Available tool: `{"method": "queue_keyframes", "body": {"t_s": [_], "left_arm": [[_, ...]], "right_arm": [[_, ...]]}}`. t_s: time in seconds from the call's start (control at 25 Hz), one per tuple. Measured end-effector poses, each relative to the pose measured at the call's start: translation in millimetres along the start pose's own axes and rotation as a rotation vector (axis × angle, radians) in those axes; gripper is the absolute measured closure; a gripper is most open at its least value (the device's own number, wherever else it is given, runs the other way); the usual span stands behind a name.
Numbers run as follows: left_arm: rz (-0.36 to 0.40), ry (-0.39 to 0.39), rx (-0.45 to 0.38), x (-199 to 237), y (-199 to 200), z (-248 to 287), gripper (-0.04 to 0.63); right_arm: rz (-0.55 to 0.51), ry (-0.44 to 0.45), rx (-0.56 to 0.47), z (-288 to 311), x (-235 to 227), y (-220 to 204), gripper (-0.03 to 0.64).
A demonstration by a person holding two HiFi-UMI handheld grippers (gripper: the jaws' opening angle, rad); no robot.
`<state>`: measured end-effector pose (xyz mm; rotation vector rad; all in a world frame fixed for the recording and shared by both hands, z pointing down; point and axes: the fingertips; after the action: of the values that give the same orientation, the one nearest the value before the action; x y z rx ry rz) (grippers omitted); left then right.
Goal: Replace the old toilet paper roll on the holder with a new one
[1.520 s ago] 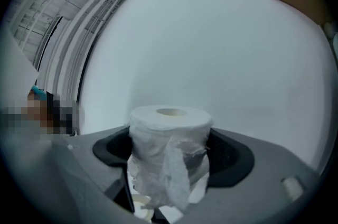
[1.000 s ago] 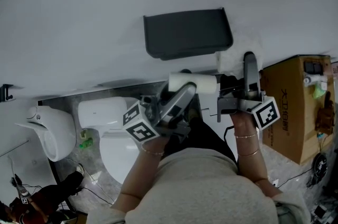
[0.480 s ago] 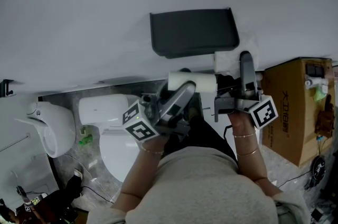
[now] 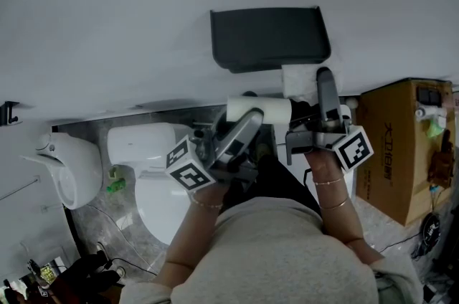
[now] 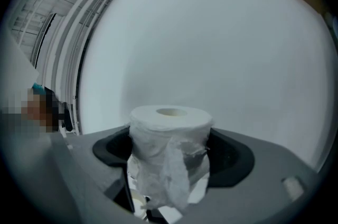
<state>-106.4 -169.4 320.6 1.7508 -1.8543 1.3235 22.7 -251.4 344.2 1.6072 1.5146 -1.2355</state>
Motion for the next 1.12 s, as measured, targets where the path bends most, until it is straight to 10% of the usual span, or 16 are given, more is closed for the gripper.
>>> {"method": "queue_keyframes", "body": {"t_s": [1.12], "left_arm": [[0.041, 0.046, -0.036, 6.2, 5.3, -10.7, 0.385]], "right_arm": [[0.078, -0.025, 0.175, 8.4, -15.4, -49.4, 0.198]]}}
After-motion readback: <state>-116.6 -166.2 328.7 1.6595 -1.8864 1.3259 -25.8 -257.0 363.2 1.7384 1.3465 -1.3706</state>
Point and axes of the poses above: the fingertips, and each gripper's own axes: z forward along the fingers, x to its left, y out of its top, and after that the axes turned 13 degrees about -x, right-handed
